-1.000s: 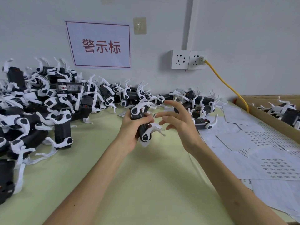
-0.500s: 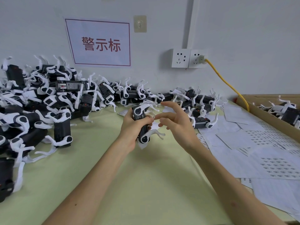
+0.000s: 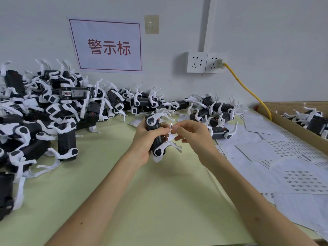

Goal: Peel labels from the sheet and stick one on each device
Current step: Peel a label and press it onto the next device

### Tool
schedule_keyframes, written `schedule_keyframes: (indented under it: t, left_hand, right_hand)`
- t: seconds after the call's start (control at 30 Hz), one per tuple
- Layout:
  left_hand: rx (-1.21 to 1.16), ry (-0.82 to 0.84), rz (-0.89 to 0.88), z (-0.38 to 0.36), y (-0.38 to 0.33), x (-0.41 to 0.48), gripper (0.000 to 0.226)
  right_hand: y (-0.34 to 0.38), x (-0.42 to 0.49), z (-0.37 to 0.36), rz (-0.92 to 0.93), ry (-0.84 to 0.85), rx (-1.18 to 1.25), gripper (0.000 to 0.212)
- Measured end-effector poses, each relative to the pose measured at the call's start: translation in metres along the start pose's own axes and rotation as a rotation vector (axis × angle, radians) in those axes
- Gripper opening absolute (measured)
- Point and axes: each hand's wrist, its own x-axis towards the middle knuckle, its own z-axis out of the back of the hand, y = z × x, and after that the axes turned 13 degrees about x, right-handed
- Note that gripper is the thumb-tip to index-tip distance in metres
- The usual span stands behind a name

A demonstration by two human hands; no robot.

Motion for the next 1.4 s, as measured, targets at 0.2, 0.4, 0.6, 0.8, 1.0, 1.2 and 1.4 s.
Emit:
schedule_keyframes:
  t: [0.2, 0.4, 0.6, 0.8, 1.0, 1.2, 1.4]
  left_hand:
    - [0.014, 0.01, -0.001, -0.002, -0.002, -0.002, 0.036]
    - [-0.03, 0.032, 0.026, -0.006, -0.005, -0.005, 0.037]
    - [-0.136, 0.113, 0.033, -0.009, -0.01, -0.01, 0.044]
    - [-0.251, 0.214, 0.093, -0.005, -0.019, -0.014, 0.046]
    - [-0.228, 0.244, 0.114, -0.003, -0.014, -0.011, 0.064]
    - [-0.207, 0.196, 0.123, -0.005, -0.014, -0.007, 0.051]
    - [-0.216, 0.192, 0.073, -0.008, -0.013, -0.009, 0.043]
  right_hand:
    - [0.002, 0.0, 0.0, -0.035, 0.008, 0.05, 0.011]
    - [0.002, -0.001, -0.003, 0.042, 0.033, -0.008, 0.013]
    - [0.001, -0.005, -0.01, 0.092, 0.072, 0.0, 0.015]
    - [0.007, -0.001, -0.002, 0.123, 0.065, 0.05, 0.017]
    - [0.003, -0.002, -0.003, 0.086, 0.133, -0.043, 0.018]
    - [0.001, -0.002, -0.005, 0.073, 0.13, -0.11, 0.015]
    - [0.0, -0.001, -0.006, 0.079, 0.111, -0.129, 0.017]
